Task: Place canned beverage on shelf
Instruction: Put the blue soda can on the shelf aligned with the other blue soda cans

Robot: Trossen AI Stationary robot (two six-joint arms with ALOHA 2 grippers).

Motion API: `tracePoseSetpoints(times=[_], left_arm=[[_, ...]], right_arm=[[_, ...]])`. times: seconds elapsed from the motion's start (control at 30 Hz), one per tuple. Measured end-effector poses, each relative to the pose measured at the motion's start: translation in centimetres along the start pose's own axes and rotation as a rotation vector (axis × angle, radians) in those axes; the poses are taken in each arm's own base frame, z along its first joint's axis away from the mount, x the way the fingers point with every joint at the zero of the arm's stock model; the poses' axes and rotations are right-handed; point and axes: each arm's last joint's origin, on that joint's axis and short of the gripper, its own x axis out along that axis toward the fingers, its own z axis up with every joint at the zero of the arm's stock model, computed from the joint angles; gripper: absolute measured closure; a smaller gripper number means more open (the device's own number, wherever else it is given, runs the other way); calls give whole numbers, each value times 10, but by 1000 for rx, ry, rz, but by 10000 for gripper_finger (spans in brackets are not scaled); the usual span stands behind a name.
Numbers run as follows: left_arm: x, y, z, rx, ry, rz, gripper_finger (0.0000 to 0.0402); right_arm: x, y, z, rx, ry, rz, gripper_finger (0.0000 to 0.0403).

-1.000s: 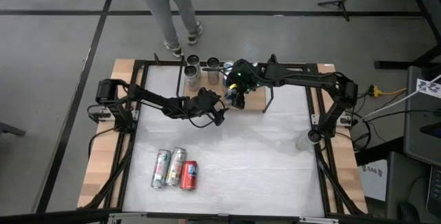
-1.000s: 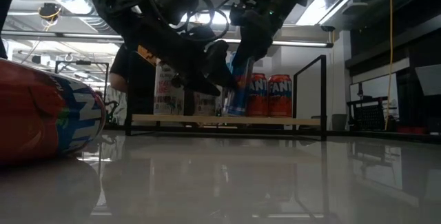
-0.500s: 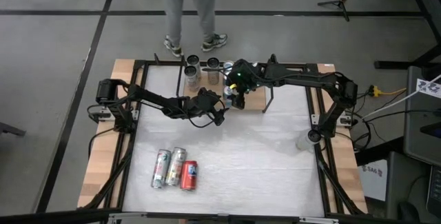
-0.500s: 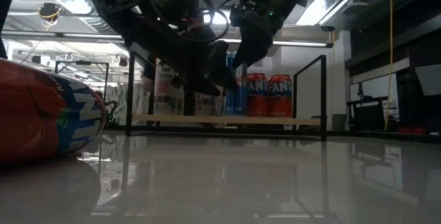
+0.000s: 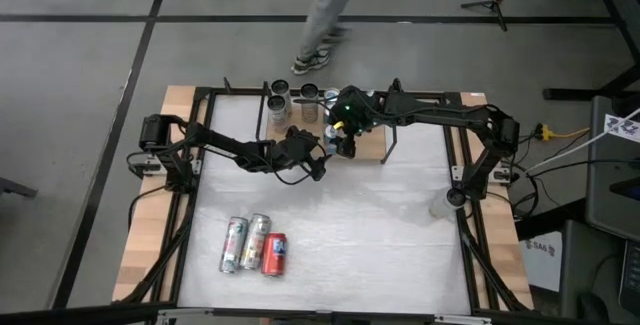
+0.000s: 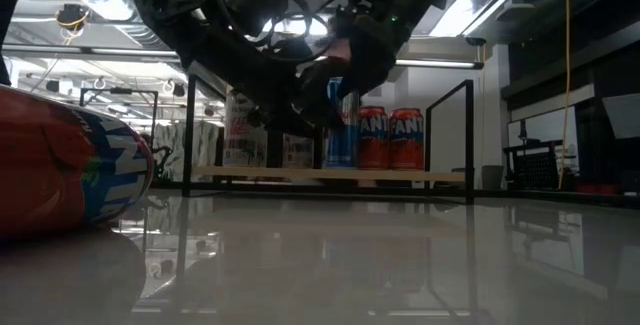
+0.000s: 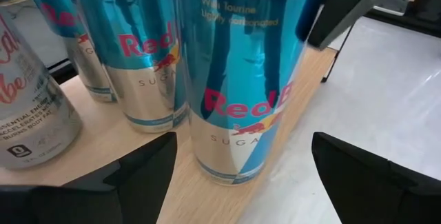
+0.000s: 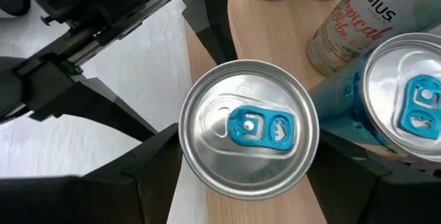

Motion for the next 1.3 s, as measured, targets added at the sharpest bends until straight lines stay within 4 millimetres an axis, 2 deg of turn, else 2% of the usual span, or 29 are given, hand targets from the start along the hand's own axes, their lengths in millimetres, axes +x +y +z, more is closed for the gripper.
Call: tracePoseSetpoints(times=[0.4, 0.67, 1.3], left_arm=[[0, 0, 1, -21, -16, 7, 72], [0, 0, 2, -35, -24, 4, 72], [0, 0, 2, -34, -23, 1, 72]], right_arm=[[-28, 1, 12, -2, -15, -14, 125], [-28, 2, 7, 3, 32, -14, 125], [-24, 2, 9, 2, 19, 12, 125]])
